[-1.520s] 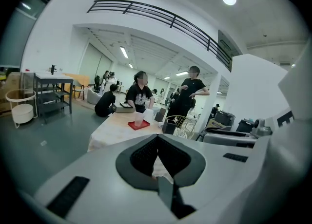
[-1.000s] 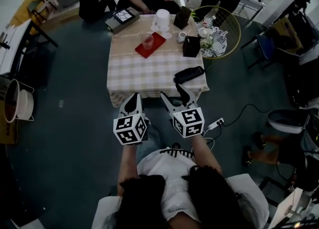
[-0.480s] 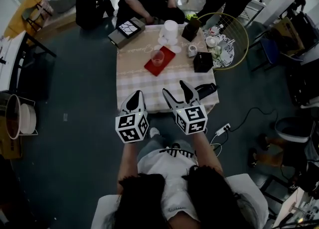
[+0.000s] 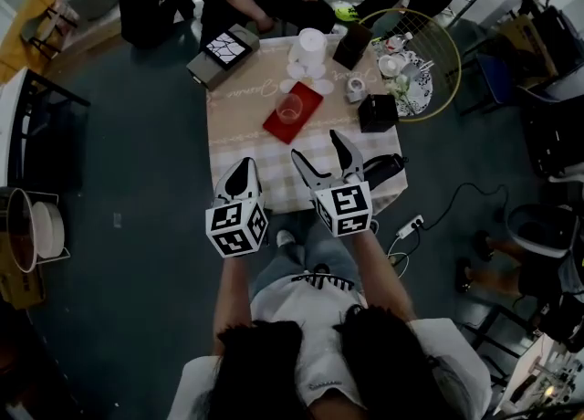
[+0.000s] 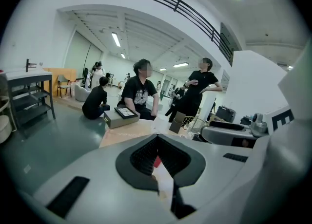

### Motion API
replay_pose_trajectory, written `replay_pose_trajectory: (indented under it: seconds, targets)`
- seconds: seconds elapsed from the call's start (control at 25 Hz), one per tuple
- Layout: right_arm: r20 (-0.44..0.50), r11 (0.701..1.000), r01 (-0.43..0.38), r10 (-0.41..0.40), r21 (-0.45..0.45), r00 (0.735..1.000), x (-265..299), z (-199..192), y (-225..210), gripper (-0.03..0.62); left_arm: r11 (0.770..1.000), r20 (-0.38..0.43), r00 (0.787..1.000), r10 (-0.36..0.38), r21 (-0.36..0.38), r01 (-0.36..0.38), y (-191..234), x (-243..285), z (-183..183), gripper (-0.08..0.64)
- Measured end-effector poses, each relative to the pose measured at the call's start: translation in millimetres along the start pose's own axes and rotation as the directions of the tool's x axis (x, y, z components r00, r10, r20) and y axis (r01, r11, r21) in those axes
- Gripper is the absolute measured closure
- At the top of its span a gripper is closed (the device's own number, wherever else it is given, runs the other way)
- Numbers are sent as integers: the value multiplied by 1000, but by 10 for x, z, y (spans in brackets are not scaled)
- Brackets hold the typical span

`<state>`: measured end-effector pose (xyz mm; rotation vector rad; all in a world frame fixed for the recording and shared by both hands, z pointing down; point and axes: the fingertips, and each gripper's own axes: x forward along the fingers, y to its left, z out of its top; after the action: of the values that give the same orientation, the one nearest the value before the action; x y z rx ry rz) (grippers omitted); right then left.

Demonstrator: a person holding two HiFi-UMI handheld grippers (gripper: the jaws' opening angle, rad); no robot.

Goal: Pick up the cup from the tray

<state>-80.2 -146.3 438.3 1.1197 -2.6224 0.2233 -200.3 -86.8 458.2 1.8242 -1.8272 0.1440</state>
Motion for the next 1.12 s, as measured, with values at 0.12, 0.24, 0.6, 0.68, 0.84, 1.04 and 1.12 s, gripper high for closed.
replay_pose_trajectory:
  seconds: [0.12, 0.24, 0.6, 0.68, 0.84, 1.04, 1.12]
  targets:
    - [-11, 999, -22, 21, -24, 1000, 270, -19, -90, 232, 1000, 0, 1000, 26, -14, -26, 87, 236, 70, 554]
    - [-32, 997, -57, 56, -47, 998, 531, -131, -103, 216, 999, -30, 999, 40, -9, -40, 128, 401, 9, 554]
    - [-90, 996, -93, 92, -10, 992, 1419, -572, -312, 190, 993, -104, 988, 110, -26, -114, 494, 1088, -250, 554]
    - [-103, 996, -91, 90, -9, 991, 1546, -687, -361, 190, 991, -120, 985, 125, -32, -129, 559, 1217, -303, 554]
    - [-137, 994, -110, 109, -3, 985, 1760, -895, -379, 190, 989, -131, 982, 136, -37, -142, 644, 1431, -327, 554]
    - [-165, 992, -123, 121, -3, 979, 1952, -1078, -373, 187, 988, -148, 979, 143, -41, -150, 689, 1601, -408, 554]
    - [-183, 990, -138, 133, -15, 974, 2013, -1156, -346, 187, 987, -154, 977, 145, -44, -153, 699, 1649, -449, 553]
